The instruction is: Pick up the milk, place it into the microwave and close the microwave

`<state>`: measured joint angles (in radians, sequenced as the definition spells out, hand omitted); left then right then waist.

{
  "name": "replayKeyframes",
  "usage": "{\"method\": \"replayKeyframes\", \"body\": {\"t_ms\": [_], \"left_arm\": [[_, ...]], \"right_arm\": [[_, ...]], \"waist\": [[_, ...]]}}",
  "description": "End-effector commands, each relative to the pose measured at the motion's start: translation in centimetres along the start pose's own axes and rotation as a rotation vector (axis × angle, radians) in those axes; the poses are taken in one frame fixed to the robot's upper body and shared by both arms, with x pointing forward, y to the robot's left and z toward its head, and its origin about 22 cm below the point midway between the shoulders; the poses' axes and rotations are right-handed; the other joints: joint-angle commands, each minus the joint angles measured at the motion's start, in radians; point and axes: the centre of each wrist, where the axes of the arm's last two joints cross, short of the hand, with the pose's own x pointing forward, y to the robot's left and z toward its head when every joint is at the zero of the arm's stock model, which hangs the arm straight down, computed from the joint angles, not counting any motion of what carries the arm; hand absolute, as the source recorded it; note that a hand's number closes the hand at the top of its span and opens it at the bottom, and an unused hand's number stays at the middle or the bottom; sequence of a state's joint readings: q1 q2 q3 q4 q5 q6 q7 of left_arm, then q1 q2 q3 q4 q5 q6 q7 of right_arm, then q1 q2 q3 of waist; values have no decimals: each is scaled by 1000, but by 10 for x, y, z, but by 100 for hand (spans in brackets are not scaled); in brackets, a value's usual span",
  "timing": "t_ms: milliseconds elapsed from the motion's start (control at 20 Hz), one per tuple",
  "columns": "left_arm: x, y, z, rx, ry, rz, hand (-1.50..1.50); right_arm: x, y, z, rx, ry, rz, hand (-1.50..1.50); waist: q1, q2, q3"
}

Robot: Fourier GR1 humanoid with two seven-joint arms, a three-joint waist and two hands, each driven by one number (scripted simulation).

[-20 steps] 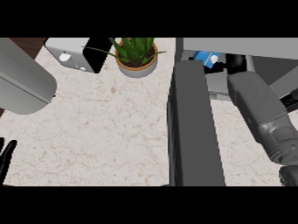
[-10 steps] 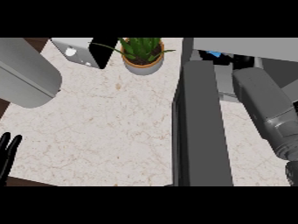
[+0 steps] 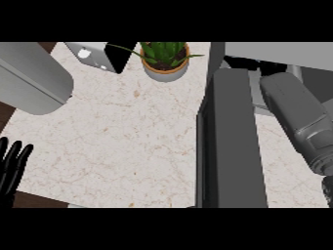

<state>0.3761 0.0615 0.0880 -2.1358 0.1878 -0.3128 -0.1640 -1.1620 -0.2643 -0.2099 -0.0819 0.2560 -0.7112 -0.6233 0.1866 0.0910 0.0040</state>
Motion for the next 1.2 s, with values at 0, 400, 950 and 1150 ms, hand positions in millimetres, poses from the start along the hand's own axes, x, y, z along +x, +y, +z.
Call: {"method": "replayKeyframes", "body": {"t_ms": [0, 400, 950, 1150], "left_arm": [[-4, 0, -2, -30, 20, 2, -150], [-5, -12, -11, -45, 2, -1, -150], [-11, -24, -18, -54, 29, -7, -150], [-17, -29, -12, -53, 39, -2, -150]], "right_arm": [[8, 14, 7, 61, 67, -110, -150], [17, 19, 5, 142, 89, -242, -150], [-1, 16, 17, 159, 103, -252, -150], [-23, 4, 23, 172, 98, -236, -150]], "waist": [[3, 0, 3], [-9, -7, 3], [-33, -19, 2], [-38, -25, 1]]}}
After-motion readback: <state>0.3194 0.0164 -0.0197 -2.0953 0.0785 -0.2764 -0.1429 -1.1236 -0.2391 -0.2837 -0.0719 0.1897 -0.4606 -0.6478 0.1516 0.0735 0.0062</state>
